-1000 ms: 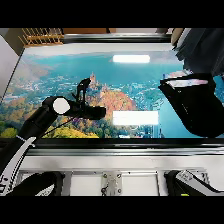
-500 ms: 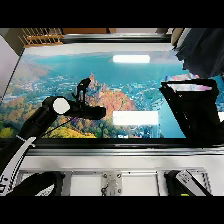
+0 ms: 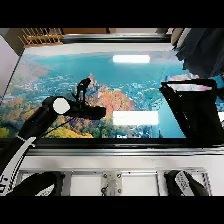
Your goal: Fold the clothes and pants, and hang the long-sleeved shirts on hangers.
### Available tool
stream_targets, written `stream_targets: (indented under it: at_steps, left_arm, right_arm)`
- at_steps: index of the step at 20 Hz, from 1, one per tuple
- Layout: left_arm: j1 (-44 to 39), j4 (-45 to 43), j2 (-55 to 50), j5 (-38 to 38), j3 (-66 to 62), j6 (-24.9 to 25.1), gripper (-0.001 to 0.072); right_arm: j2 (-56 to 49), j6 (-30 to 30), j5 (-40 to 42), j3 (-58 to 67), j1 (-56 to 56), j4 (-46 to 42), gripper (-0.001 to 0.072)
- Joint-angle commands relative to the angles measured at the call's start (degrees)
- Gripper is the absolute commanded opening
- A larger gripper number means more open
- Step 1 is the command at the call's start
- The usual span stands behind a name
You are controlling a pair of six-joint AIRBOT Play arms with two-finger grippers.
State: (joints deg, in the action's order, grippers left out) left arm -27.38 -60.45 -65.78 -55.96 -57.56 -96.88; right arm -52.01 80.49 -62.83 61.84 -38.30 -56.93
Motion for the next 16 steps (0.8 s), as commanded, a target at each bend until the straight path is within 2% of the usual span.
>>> stream_targets:
  at_steps: [1, 3, 6, 7, 8, 9, 10, 16]
  left_arm:
    - [-0.02, 0.02, 0.04, 0.04, -0.04, -0.02, 0.0013]
    - [-0.02, 0.04, 0.04, 0.02, -0.04, -0.02, 0.0013]
    - [-0.02, 0.07, 0.04, 0.04, -0.04, -0.02, 0.0013]
    - [-0.02, 0.07, 0.04, 0.04, -0.04, -0.02, 0.0013]
    - [-0.02, 0.07, 0.04, 0.04, -0.04, -0.02, 0.0013]
    - [-0.02, 0.09, 0.04, 0.04, -0.04, -0.02, 0.0013]
    - [-0.02, 0.11, 0.04, 0.04, -0.04, -0.02, 0.0013]
    - [-0.02, 0.15, 0.04, 0.07, -0.04, -0.02, 0.0013]
  right_arm:
    - [0.37, -7.78, 0.63, -0.98, 15.65, 4.07, 0.0718]
    - [-0.24, -10.38, 0.66, -1.4, 22.58, 4.04, 0.0717]
    - [-1.16, -10.71, 0.66, -1.4, 28.63, 4.07, 0.0713]
    - [-1.4, -10.71, 0.66, -1.4, 29.57, 4.07, 0.0689]
    - [-1.53, -10.71, 0.61, -1.42, 30.08, 4.11, 0.0479]
    - [-1.57, -10.69, 0.52, -1.42, 30.25, 4.2, 0.0153]
    - [-1.57, -10.69, 0.46, -1.4, 30.23, 4.26, 0.0028]
    - [-1.57, -10.69, 0.48, -1.4, 30.18, 4.28, 0.0021]
